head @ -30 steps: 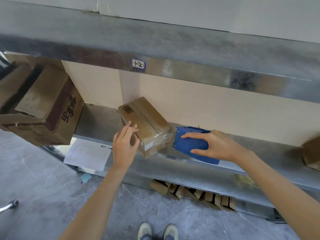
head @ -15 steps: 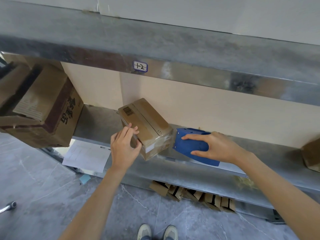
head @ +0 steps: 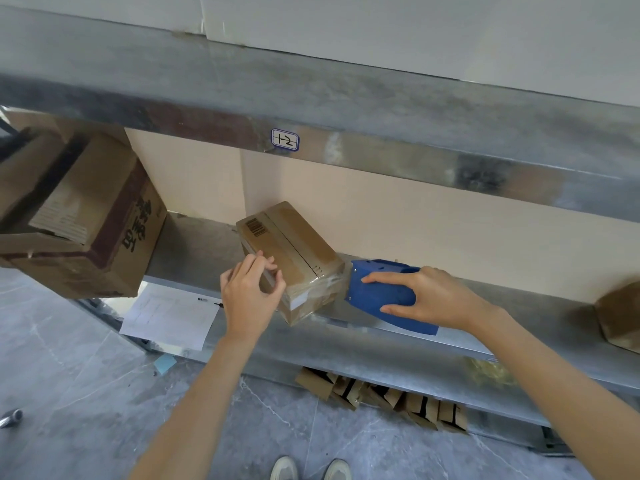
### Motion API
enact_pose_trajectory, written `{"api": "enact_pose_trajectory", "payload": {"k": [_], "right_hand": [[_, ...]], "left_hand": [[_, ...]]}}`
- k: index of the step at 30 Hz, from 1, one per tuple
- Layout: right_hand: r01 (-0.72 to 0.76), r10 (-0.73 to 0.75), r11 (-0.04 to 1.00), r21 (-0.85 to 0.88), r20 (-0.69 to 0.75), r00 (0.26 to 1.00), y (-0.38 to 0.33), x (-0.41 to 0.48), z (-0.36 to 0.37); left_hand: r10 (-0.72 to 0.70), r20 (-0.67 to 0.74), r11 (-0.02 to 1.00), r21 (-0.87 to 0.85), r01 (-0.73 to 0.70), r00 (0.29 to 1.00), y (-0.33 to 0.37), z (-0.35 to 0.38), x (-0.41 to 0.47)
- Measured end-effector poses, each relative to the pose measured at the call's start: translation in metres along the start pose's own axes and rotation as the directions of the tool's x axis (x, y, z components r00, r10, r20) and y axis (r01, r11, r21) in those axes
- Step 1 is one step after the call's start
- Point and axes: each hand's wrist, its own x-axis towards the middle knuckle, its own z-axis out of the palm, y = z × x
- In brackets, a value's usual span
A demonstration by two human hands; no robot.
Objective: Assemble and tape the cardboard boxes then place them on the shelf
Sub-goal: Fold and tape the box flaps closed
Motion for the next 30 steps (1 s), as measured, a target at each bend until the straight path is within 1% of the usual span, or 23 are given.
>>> {"api": "enact_pose_trajectory", "payload": {"k": [2, 4, 5, 7, 9, 11, 17, 20, 23, 25, 30], "right_hand": [[-0.003, 0.003, 1.0, -0.014, -0.004, 1.0, 0.0, 0.0, -0.001], [-0.003, 0.003, 1.0, -0.018, -0.007, 1.0, 0.001, -0.001, -0.002], [-0.002, 0.002, 1.0, -0.021, -0.008, 1.0, 0.001, -0.001, -0.003], [0.001, -0.002, 1.0, -0.029, -0.011, 1.0, 0.003, -0.002, -0.003], [0.004, -0.004, 1.0, -0.029, -0.01, 1.0, 0.003, -0.002, -0.004], [0.002, -0.003, 0.999, -0.033, -0.007, 1.0, 0.004, -0.002, -0.003], [-0.006, 0.005, 0.998, -0.06, -0.009, 1.0, 0.007, 0.001, -0.004], [-0.003, 0.003, 0.999, -0.053, 0.005, 1.0, 0.005, 0.001, -0.007], [0.033, -0.033, 0.999, -0.006, 0.035, 0.999, -0.006, 0.003, -0.011], [0.081, -0.082, 0.997, 0.016, 0.05, 0.995, -0.018, 0.006, -0.012], [0.187, -0.184, 0.981, -0.054, 0.045, 0.982, -0.045, 0.024, -0.009]], "left_hand": [[-0.002, -0.001, 1.0, 0.002, 0.002, 1.0, 0.002, 0.0, 0.001], [-0.005, -0.001, 0.999, -0.035, 0.005, 1.0, 0.002, -0.001, 0.001], [-0.014, 0.016, 0.997, -0.07, 0.015, 1.0, 0.002, -0.003, 0.0], [-0.011, 0.105, 0.994, -0.11, 0.022, 0.994, 0.0, -0.006, -0.003], [0.033, 0.189, 0.998, -0.065, -0.021, 0.981, 0.0, -0.008, -0.007], [0.057, 0.227, 0.998, -0.023, -0.053, 0.972, 0.002, -0.008, -0.01], [0.011, 0.255, 0.997, 0.075, -0.032, 0.967, 0.012, -0.001, -0.012], [0.032, 0.247, 0.996, 0.068, -0.05, 0.968, 0.01, -0.002, -0.012], [0.07, 0.259, 0.997, 0.022, -0.078, 0.963, -0.007, -0.012, -0.009], [0.074, 0.292, 0.997, -0.057, -0.06, 0.954, -0.026, -0.024, -0.004], [0.071, 0.357, 0.975, -0.221, 0.011, 0.931, -0.06, -0.041, 0.008]]}}
